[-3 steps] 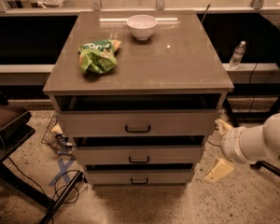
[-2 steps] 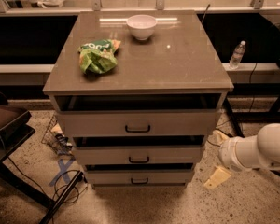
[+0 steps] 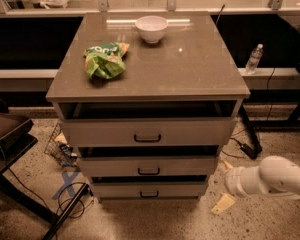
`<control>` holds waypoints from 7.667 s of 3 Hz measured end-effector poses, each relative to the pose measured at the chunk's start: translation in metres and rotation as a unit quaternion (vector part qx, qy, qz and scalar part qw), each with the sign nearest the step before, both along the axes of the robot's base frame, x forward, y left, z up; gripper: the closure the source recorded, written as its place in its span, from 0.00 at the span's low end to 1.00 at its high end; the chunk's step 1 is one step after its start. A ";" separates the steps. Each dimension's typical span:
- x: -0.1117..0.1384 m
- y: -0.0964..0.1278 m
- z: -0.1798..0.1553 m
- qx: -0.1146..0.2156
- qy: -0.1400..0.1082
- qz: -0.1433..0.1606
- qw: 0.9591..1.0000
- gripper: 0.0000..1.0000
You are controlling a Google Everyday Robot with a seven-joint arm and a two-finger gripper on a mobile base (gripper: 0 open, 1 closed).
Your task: Open bottom drawer
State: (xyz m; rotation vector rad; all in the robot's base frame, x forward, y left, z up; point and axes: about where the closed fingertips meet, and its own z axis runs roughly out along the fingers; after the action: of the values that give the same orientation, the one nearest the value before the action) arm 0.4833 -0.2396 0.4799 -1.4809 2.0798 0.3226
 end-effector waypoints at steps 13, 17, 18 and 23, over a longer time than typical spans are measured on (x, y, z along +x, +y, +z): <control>0.057 0.087 -0.226 0.126 -0.001 0.036 0.991 0.00; 0.078 0.111 -0.260 0.095 -0.013 0.045 0.994 0.00; 0.078 0.114 -0.271 0.085 -0.006 0.050 0.995 0.17; 0.076 0.116 -0.271 0.079 0.000 0.054 0.995 1.00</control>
Offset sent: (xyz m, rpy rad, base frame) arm 0.0061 0.0043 -0.0405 0.0041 0.0034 0.0402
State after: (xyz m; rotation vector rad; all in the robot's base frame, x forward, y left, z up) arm 0.5592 -0.1231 0.2093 -1.4991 1.9304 0.5166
